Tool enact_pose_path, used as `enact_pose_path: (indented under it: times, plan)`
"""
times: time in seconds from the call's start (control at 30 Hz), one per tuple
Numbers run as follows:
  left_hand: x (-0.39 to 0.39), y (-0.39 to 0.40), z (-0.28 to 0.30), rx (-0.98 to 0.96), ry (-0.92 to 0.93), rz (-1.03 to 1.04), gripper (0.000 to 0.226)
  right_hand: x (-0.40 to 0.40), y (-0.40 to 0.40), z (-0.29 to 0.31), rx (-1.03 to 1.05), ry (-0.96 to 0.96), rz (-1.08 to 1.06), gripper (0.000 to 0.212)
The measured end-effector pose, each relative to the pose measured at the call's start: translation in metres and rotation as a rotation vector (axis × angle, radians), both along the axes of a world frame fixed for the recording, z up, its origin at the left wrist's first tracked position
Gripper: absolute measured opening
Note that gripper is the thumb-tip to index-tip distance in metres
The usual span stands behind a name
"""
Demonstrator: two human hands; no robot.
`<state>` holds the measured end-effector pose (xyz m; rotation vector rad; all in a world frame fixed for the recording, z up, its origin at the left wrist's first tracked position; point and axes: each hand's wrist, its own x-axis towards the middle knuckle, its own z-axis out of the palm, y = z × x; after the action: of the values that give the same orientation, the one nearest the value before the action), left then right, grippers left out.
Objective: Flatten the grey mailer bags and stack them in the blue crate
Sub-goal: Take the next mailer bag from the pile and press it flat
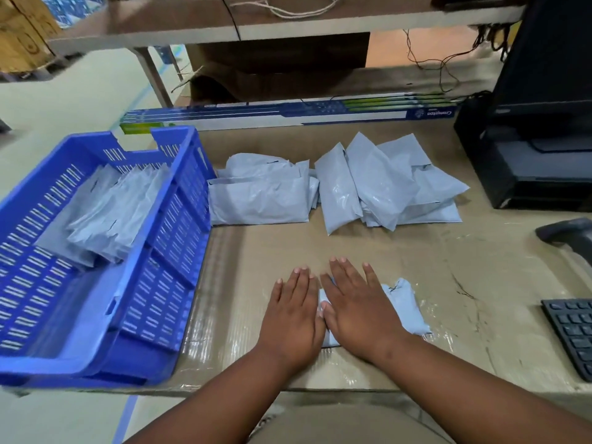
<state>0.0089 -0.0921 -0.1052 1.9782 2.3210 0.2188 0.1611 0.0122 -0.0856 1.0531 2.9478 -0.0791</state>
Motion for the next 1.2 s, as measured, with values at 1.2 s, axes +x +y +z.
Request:
enact_pose_path:
  times: [1.2]
  plan:
    - [0.050, 0.035, 0.011, 0.010, 0.056, -0.098, 0.066, 0.050, 0.018, -0.007, -0.010, 0.046, -0.060, 0.063]
